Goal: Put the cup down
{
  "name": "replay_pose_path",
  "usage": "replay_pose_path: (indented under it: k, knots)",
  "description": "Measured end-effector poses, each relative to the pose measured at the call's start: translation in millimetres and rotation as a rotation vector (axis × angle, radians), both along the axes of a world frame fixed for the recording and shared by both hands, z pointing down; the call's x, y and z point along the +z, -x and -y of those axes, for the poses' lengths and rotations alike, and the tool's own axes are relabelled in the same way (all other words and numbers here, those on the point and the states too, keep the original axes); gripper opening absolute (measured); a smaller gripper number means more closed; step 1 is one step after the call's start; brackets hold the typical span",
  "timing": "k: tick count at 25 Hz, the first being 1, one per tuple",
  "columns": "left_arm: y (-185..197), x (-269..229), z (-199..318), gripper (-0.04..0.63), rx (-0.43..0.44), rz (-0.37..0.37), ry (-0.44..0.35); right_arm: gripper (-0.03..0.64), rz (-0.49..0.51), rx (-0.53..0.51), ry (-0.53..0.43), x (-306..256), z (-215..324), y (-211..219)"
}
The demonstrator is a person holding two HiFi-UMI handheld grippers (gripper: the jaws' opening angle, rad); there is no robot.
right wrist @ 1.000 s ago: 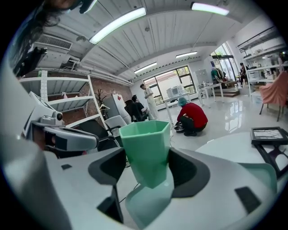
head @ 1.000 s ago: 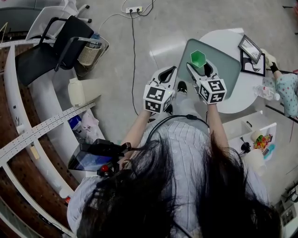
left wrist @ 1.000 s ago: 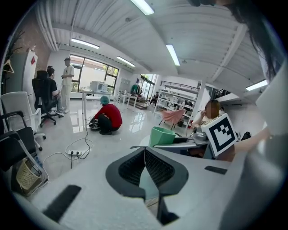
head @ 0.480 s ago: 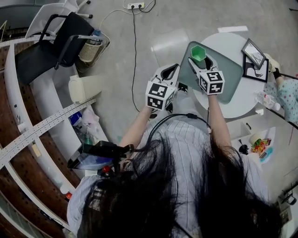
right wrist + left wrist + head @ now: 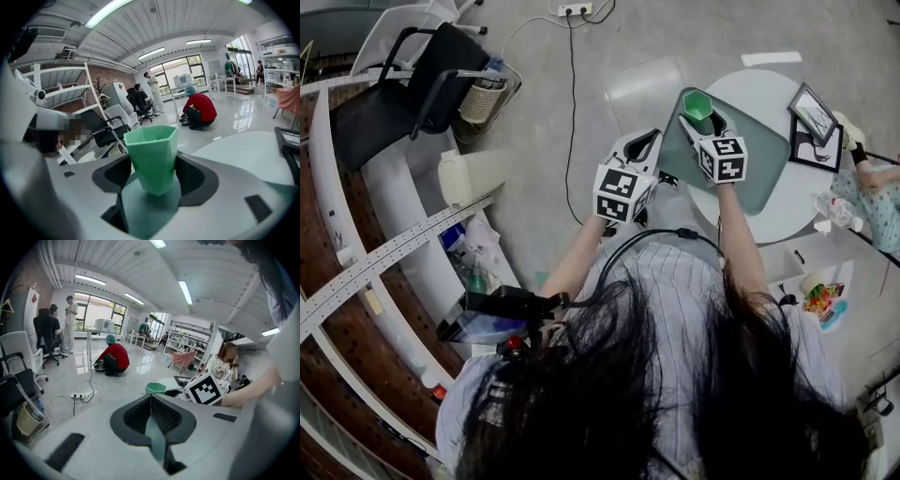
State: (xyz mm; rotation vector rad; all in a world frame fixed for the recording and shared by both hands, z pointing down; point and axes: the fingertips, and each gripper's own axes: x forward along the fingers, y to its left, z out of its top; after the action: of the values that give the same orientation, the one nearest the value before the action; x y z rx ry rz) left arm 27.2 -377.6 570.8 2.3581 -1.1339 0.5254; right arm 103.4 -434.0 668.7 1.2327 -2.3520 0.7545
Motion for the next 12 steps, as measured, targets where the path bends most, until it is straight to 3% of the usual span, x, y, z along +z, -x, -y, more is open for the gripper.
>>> replay_pose_path:
  k: [12]
  knots:
    - [0,5,8,0.015,-0.013,0.004,0.007,0.311,-0.081,-0.074,-0.024,16,2,-3]
